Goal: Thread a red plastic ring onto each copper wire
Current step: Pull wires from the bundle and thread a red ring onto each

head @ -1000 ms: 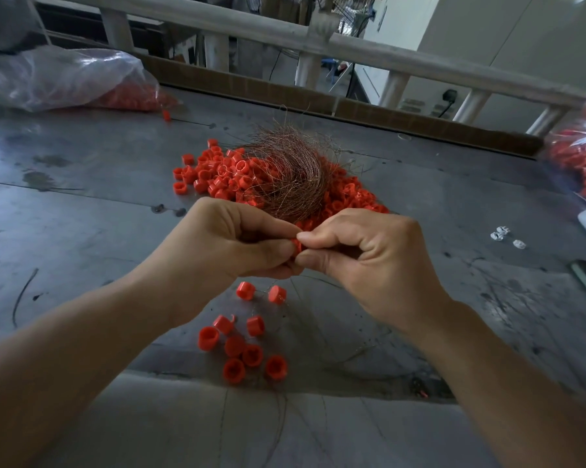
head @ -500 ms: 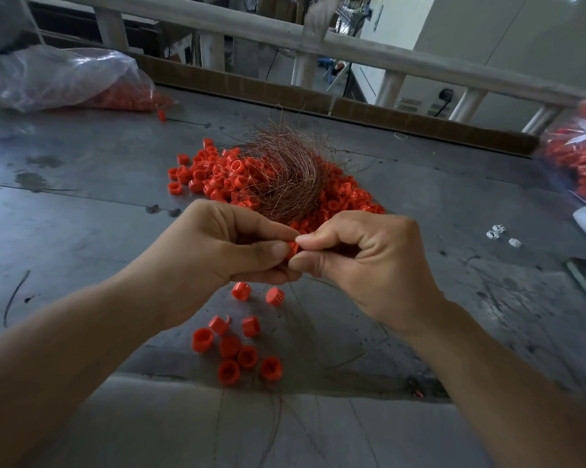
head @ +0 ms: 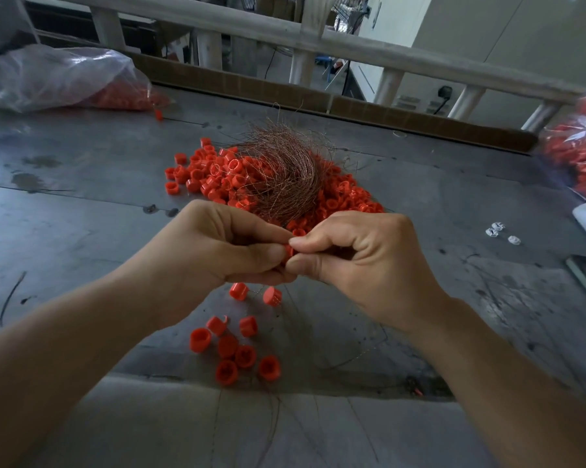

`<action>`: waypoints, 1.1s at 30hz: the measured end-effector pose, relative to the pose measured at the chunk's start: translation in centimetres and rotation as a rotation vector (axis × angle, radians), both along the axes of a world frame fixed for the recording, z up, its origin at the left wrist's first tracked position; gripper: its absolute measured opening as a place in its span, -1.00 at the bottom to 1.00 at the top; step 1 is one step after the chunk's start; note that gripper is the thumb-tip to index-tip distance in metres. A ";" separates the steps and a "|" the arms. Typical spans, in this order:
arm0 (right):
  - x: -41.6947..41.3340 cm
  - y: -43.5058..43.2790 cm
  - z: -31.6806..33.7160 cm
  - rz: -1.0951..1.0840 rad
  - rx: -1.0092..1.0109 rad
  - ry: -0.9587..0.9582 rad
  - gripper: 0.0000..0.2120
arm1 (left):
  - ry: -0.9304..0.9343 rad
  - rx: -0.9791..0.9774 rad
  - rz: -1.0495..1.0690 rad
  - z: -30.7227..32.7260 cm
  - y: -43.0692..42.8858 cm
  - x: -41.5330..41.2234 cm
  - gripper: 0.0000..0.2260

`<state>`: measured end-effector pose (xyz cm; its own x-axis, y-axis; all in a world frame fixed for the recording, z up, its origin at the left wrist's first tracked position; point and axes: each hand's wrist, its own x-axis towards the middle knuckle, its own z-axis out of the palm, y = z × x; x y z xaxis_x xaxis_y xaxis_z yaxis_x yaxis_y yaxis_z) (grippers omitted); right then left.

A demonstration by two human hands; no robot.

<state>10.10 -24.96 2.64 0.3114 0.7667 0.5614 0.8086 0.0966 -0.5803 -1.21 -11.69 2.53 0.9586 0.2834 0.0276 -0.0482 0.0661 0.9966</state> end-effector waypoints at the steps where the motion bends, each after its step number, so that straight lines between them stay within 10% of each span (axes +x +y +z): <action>1: 0.0 0.0 0.1 0.013 -0.012 0.026 -0.81 | -0.003 -0.008 -0.002 0.0 0.0 0.0 -0.79; 10: -0.3 -0.1 0.6 0.123 -0.061 0.244 -0.75 | 0.008 -0.028 -0.153 0.2 0.5 -0.3 -0.70; 33: -1.2 -0.1 0.8 0.098 -0.144 -0.073 -0.96 | -0.178 0.181 -0.107 0.1 -1.1 -1.0 -0.42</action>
<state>8.93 -25.08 3.39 0.1935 0.8656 0.4619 0.8399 0.0972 -0.5339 -2.22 -12.79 2.66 0.9583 0.1560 0.2392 -0.2260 -0.0978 0.9692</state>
